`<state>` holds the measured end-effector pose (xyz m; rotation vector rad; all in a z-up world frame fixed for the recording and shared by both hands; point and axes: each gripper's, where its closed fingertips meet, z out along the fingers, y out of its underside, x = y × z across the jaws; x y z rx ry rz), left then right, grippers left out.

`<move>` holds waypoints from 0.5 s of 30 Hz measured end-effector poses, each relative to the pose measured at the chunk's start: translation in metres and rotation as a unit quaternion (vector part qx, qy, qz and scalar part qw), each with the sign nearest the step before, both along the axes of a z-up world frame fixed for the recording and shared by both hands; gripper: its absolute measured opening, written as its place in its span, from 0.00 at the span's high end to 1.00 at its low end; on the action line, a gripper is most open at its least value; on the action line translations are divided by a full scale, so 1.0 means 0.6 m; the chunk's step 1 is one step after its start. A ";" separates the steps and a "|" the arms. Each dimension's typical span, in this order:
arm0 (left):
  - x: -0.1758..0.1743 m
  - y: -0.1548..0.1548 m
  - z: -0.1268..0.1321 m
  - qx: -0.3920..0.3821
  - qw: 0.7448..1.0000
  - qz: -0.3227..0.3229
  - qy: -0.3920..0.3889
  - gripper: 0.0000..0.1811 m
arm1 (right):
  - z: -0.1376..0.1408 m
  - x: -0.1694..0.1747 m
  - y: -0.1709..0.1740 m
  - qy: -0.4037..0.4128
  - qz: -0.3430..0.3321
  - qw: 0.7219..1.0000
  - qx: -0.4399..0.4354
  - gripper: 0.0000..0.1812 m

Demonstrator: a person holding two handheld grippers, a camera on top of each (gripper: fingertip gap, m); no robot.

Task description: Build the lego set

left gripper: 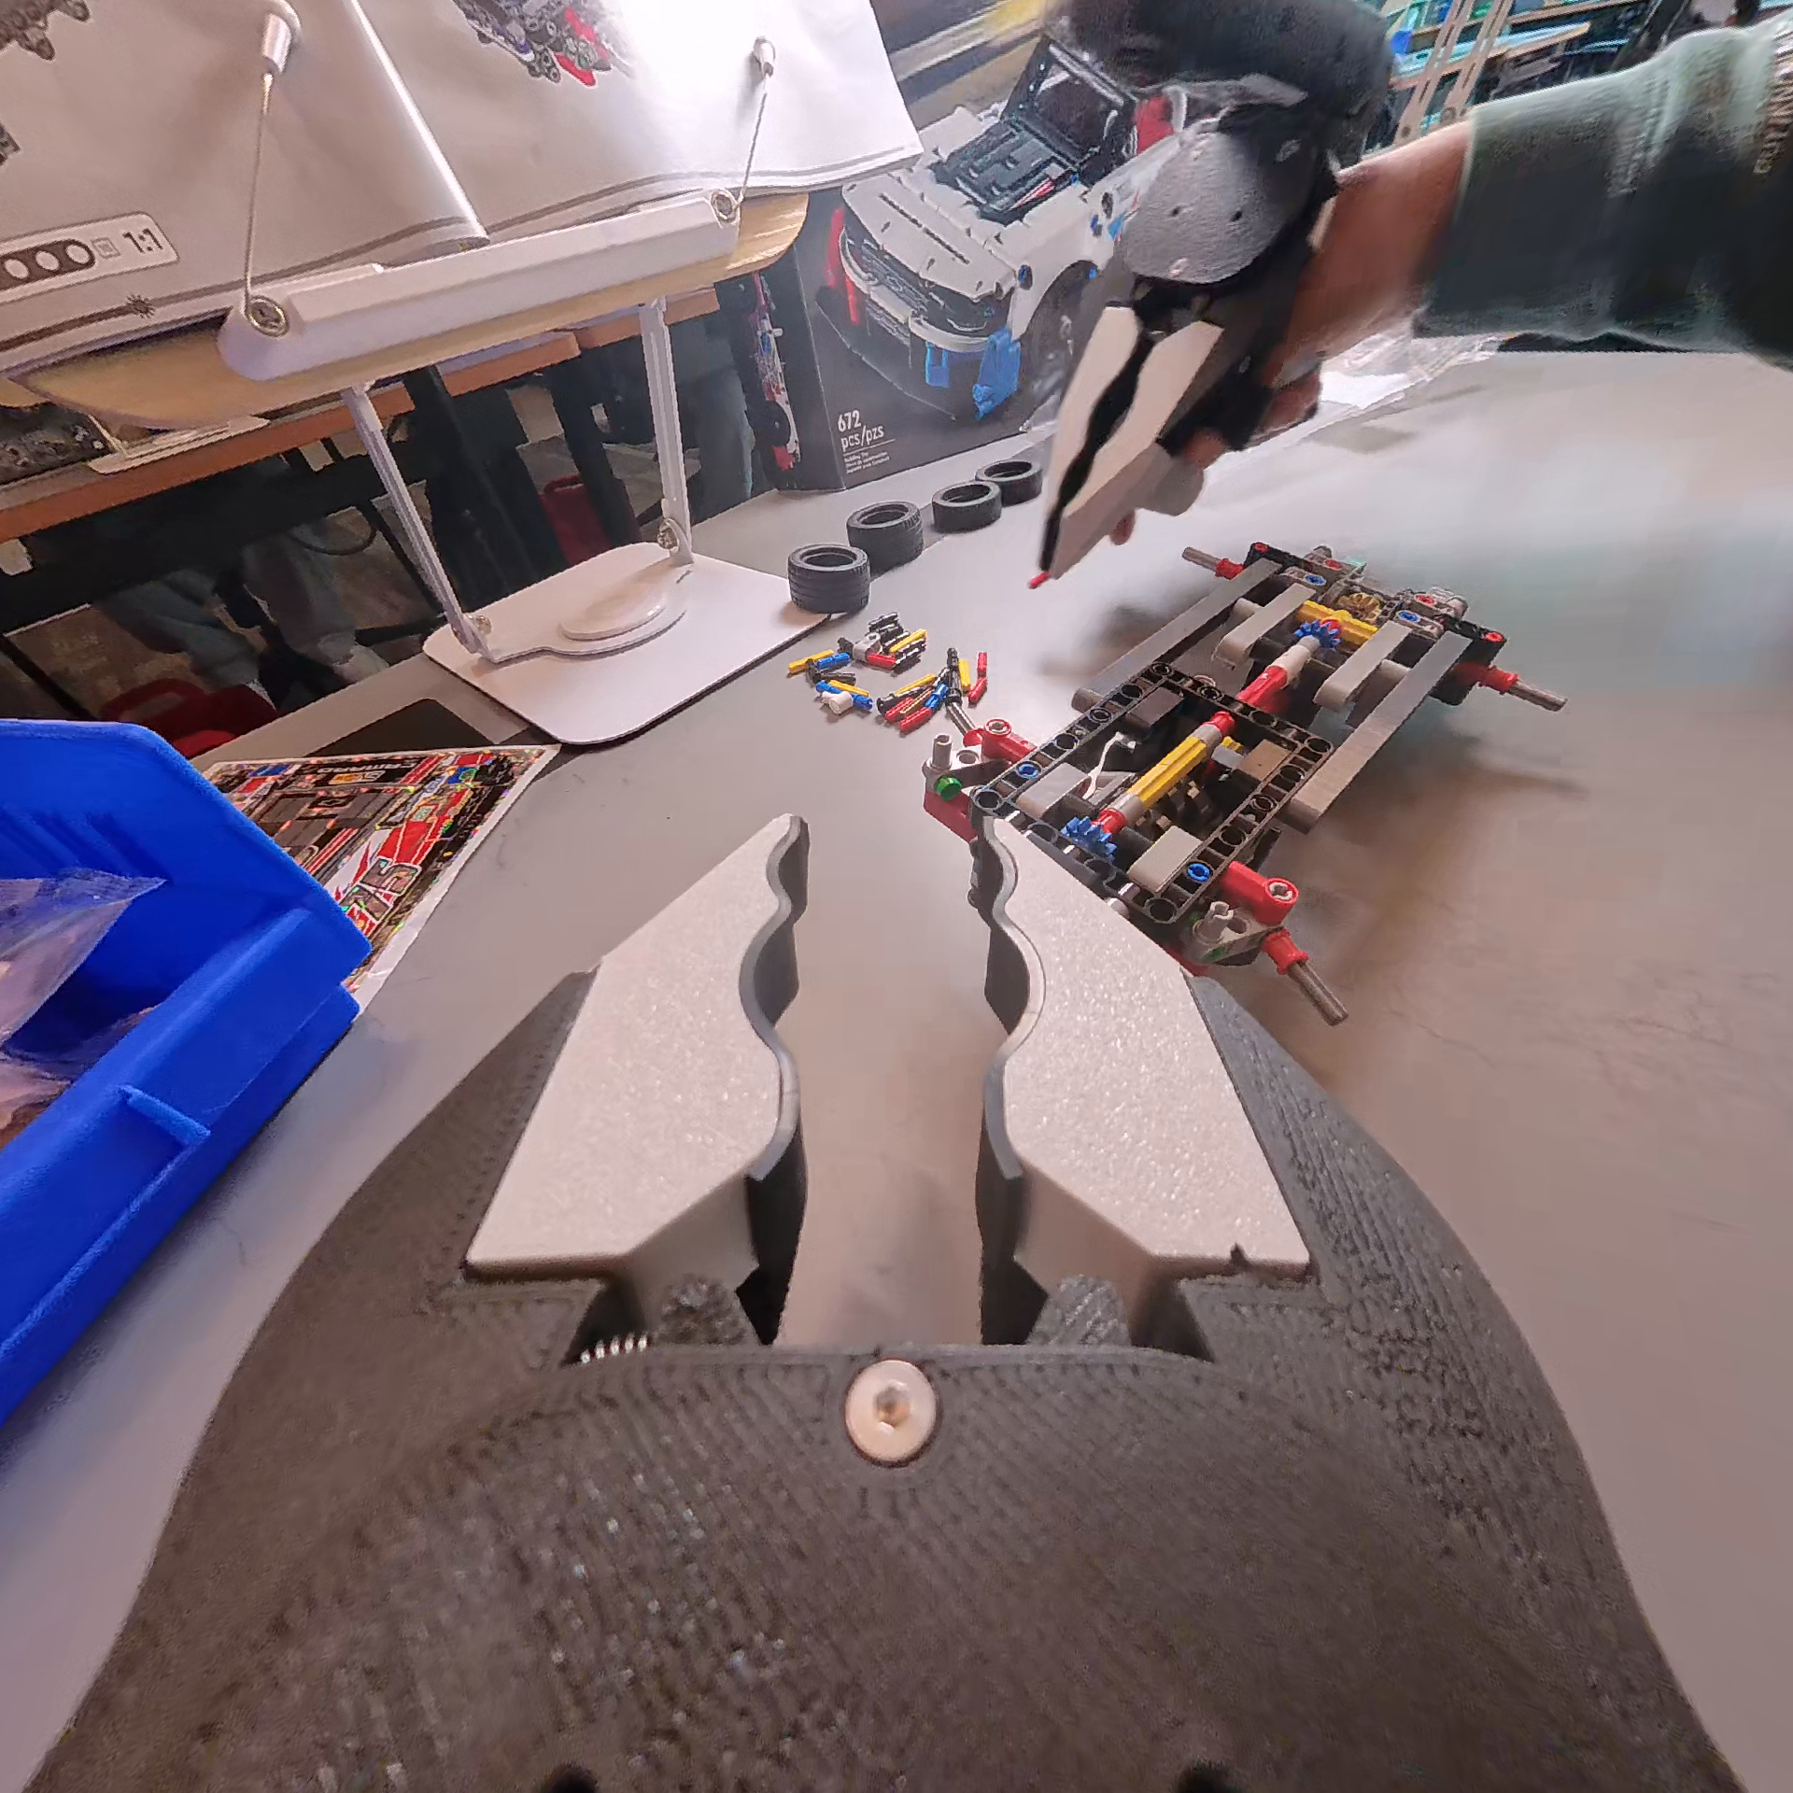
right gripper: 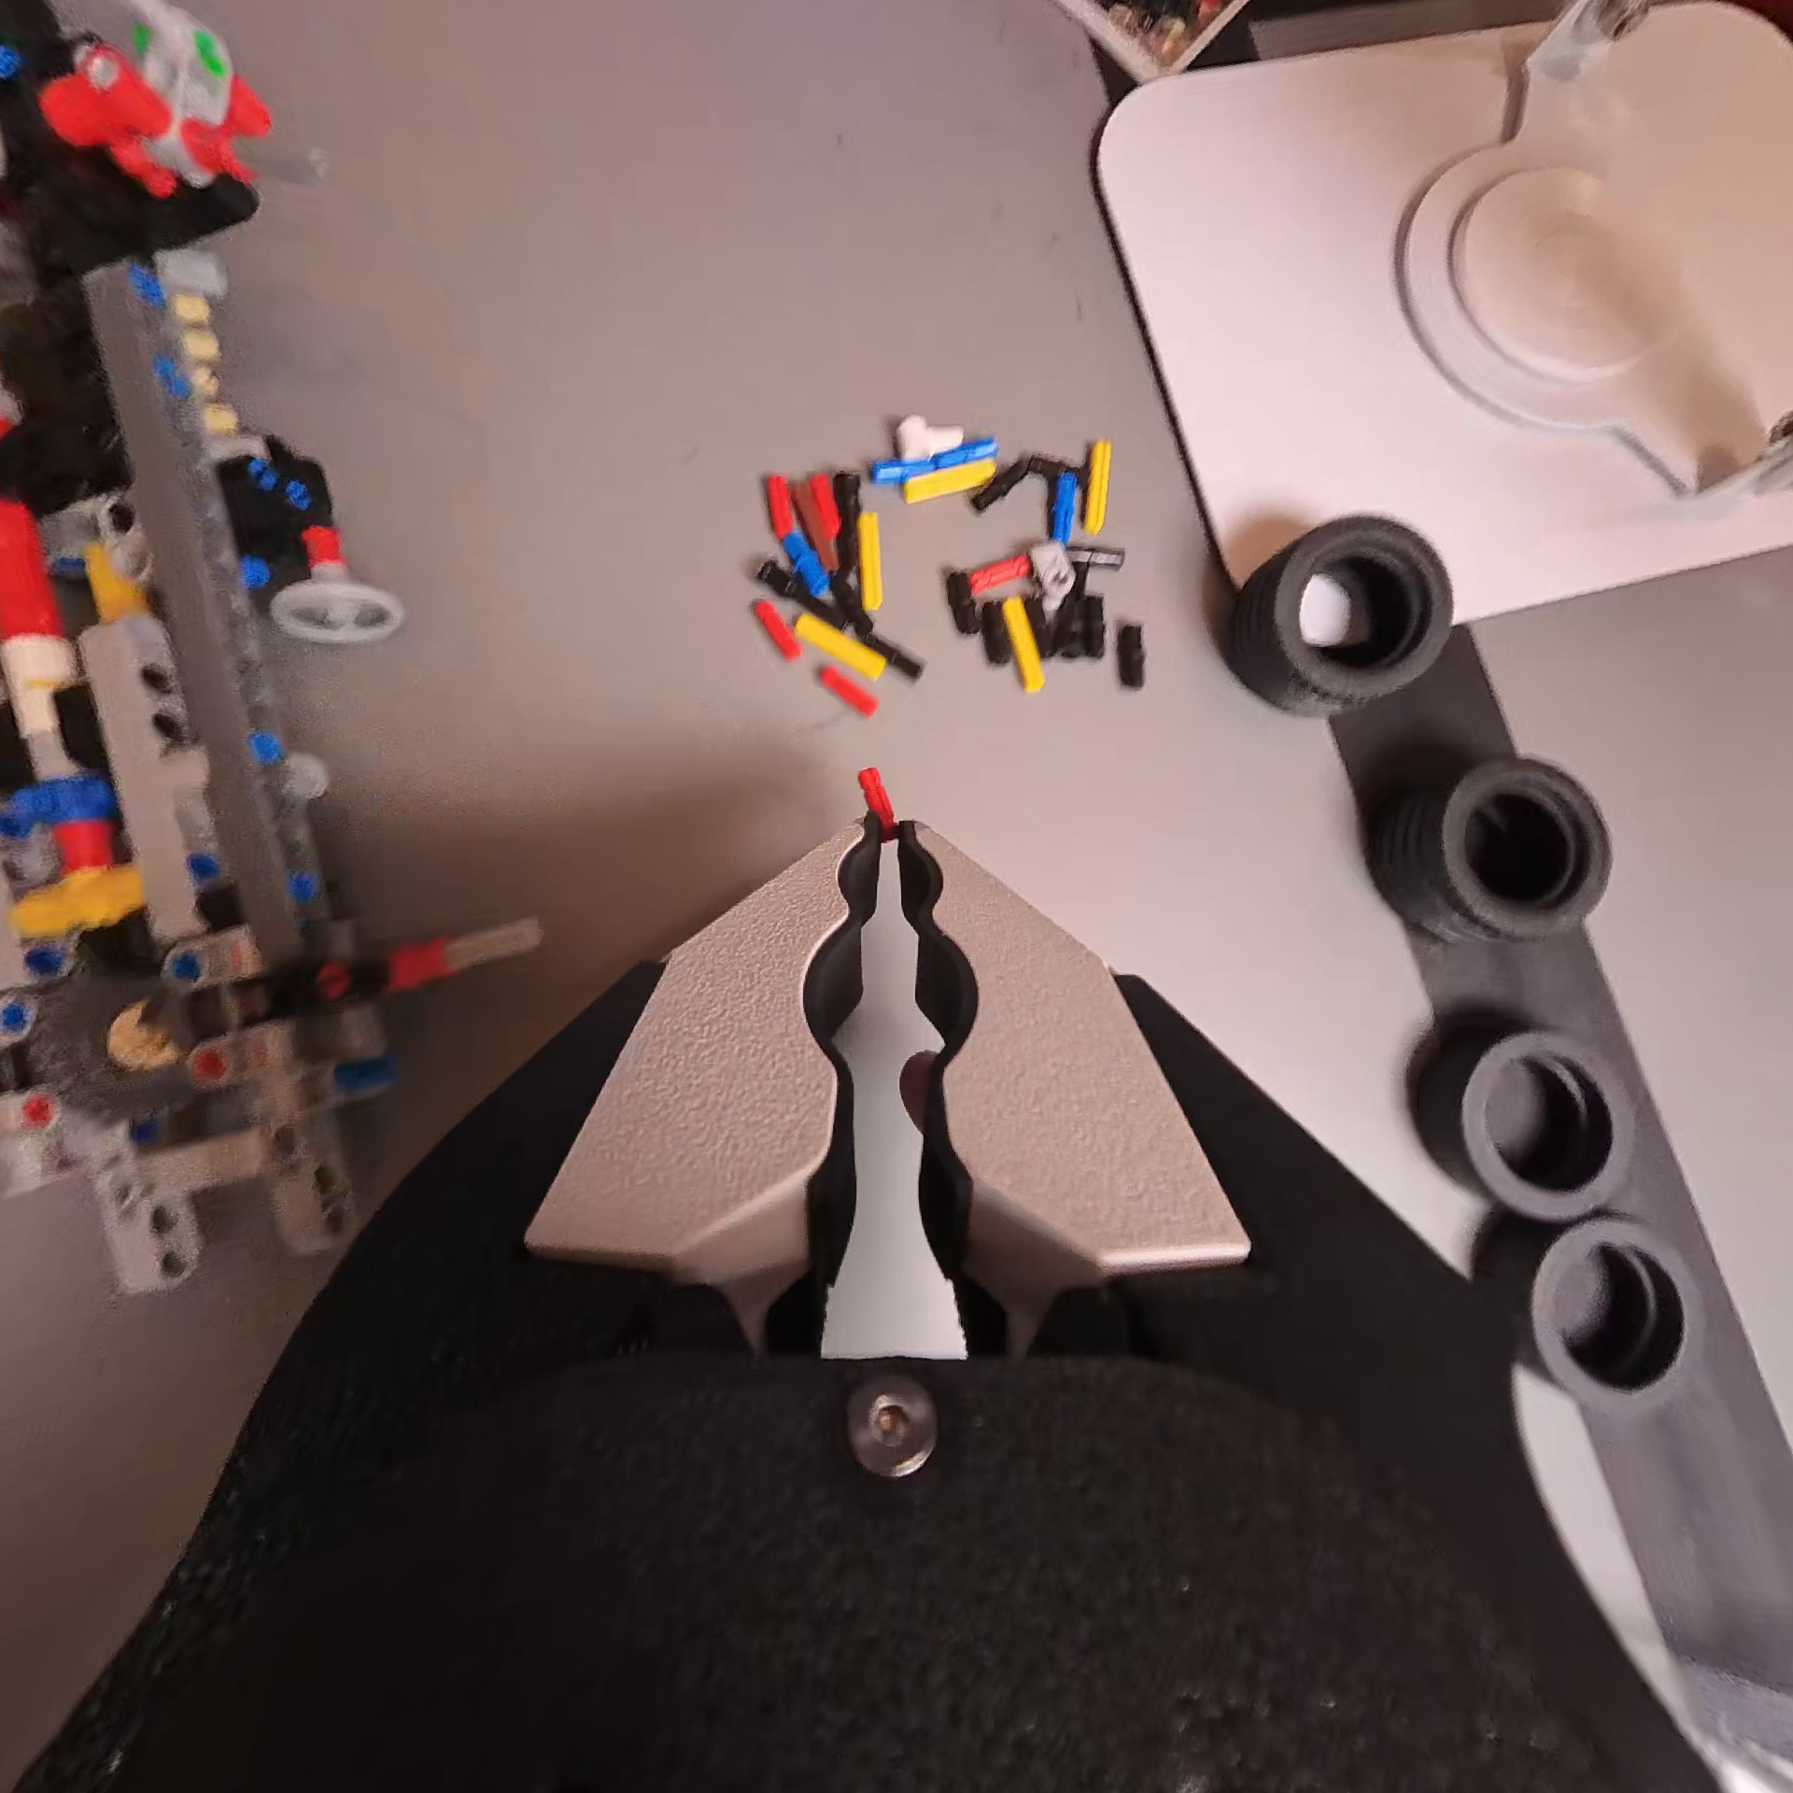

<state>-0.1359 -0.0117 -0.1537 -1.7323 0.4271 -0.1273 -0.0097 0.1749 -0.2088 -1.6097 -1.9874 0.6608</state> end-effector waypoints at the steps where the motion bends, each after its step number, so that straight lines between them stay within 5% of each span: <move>1: -0.001 0.000 0.001 0.001 1.000 0.001 0.000 0.82 | -0.001 0.020 -0.007 -0.010 0.000 1.000 -0.001 1.00; 10: 0.006 0.000 -0.001 0.001 1.000 -0.003 0.006 0.82 | -0.036 0.195 -0.066 -0.084 -0.035 0.995 -0.028 1.00; 15: 0.004 0.001 -0.003 -0.001 1.000 0.000 0.009 0.82 | -0.042 0.223 -0.085 -0.070 -0.054 0.995 -0.036 1.00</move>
